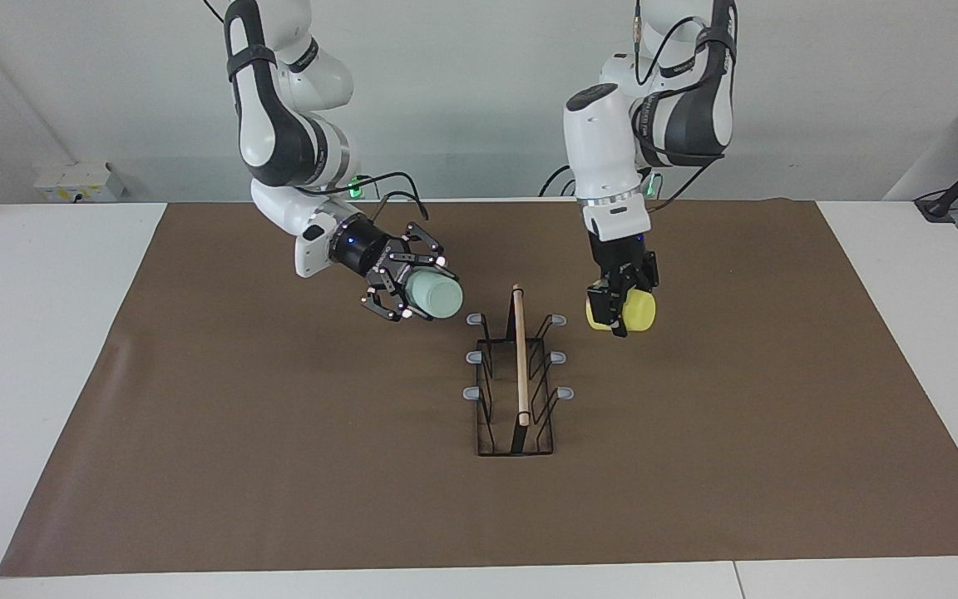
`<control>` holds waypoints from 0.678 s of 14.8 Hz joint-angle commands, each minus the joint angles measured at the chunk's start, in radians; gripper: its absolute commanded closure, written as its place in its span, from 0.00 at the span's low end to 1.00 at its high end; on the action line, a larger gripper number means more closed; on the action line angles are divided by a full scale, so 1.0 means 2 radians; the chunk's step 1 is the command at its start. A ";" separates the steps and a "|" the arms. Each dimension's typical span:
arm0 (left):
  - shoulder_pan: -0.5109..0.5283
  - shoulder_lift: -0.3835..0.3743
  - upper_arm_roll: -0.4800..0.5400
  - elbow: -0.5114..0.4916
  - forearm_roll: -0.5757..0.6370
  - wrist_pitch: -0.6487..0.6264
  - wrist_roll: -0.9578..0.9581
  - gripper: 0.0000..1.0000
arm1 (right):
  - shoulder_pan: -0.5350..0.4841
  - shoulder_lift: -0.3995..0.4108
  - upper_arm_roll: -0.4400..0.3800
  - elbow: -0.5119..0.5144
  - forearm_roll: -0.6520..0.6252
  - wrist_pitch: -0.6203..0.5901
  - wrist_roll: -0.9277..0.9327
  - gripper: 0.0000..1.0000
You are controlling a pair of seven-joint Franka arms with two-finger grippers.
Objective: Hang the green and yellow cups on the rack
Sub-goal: 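Carry both cups to the rack pegs with the left and right grippers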
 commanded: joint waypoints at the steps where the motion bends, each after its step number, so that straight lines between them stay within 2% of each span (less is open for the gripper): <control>1: -0.028 -0.014 0.009 -0.024 0.040 0.006 -0.031 1.00 | -0.005 -0.007 0.001 -0.026 0.054 -0.055 -0.044 1.00; 3: -0.037 -0.016 0.008 -0.041 0.103 0.007 -0.047 1.00 | -0.005 0.001 0.000 -0.031 0.078 -0.091 -0.061 1.00; 6: -0.051 -0.010 0.008 -0.048 0.168 -0.002 -0.124 1.00 | -0.010 0.014 0.000 -0.039 0.079 -0.133 -0.068 1.00; 8: -0.060 -0.008 0.008 -0.051 0.184 -0.008 -0.132 1.00 | -0.009 0.026 0.000 -0.041 0.079 -0.150 -0.071 1.00; 10: -0.070 -0.003 0.008 -0.051 0.185 -0.013 -0.133 1.00 | -0.010 0.058 0.000 -0.039 0.079 -0.186 -0.094 1.00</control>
